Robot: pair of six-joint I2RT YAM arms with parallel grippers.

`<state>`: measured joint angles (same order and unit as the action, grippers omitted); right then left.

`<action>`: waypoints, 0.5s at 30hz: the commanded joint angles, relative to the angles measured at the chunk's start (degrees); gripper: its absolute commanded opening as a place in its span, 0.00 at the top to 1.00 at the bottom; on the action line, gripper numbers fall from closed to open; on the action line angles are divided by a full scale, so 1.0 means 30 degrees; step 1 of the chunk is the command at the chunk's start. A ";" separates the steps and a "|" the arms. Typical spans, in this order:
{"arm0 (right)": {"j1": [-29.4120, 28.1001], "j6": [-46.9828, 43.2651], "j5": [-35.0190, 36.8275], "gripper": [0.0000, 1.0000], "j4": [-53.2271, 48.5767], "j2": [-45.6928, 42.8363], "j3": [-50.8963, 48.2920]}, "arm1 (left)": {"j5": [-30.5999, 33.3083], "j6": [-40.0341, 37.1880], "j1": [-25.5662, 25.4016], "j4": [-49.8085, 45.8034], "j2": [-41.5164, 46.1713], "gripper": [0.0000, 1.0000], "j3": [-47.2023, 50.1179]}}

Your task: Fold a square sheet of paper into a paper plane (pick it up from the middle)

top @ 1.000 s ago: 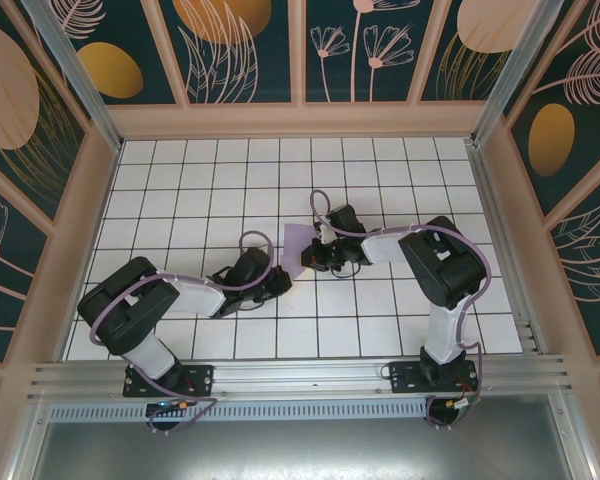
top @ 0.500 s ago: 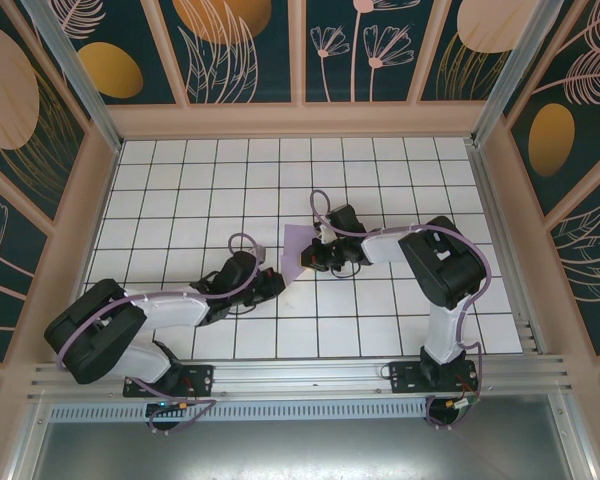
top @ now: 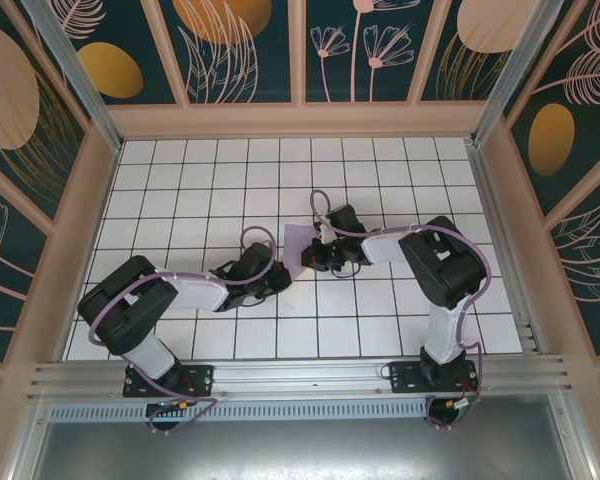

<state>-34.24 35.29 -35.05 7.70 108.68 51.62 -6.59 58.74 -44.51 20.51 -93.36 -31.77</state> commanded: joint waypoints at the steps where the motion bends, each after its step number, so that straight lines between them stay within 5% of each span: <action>1: -0.0097 -0.0437 0.1330 1.00 -0.1460 0.0272 -0.0203 | 0.0080 -0.0215 -0.0014 -0.1222 -0.0496 1.00 -0.0279; 15: -0.1517 -0.0517 0.1058 1.00 -0.1198 -0.0841 0.0499 | -0.0287 -0.0023 -0.0017 -0.1471 -0.0751 1.00 0.0307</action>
<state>-38.04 33.41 -32.82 5.06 106.28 52.10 -6.87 58.76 -44.51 20.08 -93.56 -32.16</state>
